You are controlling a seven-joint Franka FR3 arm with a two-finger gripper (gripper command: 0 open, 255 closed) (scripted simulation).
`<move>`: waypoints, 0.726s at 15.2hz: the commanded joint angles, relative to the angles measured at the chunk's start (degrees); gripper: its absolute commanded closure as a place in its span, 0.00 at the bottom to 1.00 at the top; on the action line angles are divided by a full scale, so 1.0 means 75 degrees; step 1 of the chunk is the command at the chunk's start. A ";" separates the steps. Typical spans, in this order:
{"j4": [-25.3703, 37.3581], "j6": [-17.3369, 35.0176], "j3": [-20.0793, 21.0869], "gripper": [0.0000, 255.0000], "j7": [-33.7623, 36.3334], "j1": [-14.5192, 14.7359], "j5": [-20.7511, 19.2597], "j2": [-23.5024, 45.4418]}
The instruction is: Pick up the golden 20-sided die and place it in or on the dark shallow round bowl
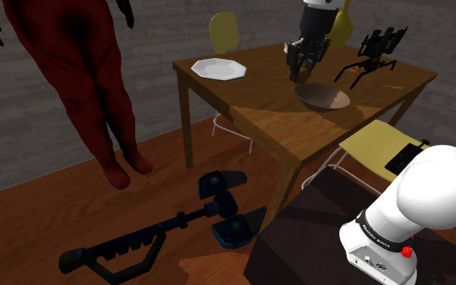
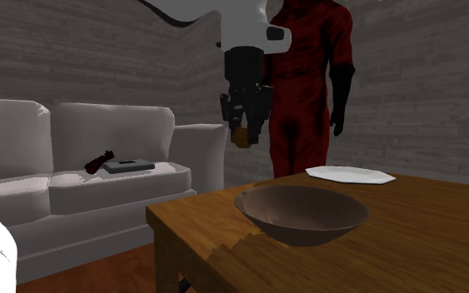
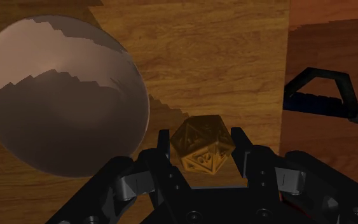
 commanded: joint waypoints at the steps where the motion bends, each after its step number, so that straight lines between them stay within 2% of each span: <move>1: -0.0045 -0.0070 -0.0292 1.00 -0.0378 -0.0122 -0.0141 -0.0112; 9: -0.0108 -0.0146 -0.1467 1.00 -0.1859 -0.0609 -0.0756 -0.0287; 11: -0.0211 -0.0049 -0.1573 1.00 -0.1983 -0.0652 -0.0814 -0.0301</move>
